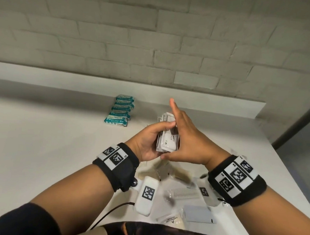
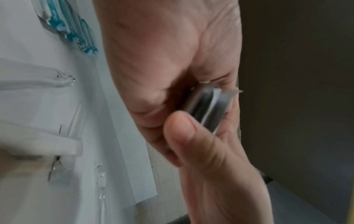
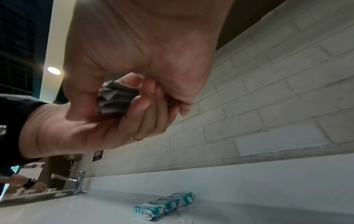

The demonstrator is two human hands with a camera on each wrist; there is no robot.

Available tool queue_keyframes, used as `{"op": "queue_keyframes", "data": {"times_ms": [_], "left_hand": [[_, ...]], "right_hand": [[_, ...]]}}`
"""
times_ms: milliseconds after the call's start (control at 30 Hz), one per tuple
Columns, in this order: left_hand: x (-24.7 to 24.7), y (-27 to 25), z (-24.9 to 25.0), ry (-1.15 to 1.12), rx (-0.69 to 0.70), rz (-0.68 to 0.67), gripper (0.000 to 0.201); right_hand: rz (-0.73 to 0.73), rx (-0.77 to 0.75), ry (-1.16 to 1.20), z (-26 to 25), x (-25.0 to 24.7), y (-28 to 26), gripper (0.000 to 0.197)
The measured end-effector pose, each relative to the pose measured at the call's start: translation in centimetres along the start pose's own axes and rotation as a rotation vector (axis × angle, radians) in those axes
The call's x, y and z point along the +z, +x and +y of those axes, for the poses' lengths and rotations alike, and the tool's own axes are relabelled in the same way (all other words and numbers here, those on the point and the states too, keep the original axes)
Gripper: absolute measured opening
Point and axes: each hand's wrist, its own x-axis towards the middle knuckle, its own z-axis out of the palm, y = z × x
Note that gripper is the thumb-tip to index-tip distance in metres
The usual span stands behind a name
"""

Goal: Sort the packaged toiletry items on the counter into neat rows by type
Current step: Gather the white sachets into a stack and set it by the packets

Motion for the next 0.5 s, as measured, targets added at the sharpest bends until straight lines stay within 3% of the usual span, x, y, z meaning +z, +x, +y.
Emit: {"op": "queue_keyframes", "data": {"times_ms": [167,300,433,500], "left_hand": [[0.4,-0.4,-0.1,0.011,-0.003,-0.037,0.015],[1.1,-0.3,-0.2,0.073,0.026,0.040,0.031],[1.5,0.0,-0.3,0.074,-0.002,0.070,0.012],[1.7,0.0,-0.2,0.113,-0.028,0.075,0.014]], "right_hand": [[0.010,-0.030,-0.090,-0.4,0.0,-0.5,0.140],[-0.006,-0.101,-0.220,-0.8,0.1,-0.7,0.138],[0.062,-0.145,-0.335,-0.7,0.2,-0.9,0.127],[0.076,-0.148,-0.357,-0.5,0.4,-0.8,0.127]]}}
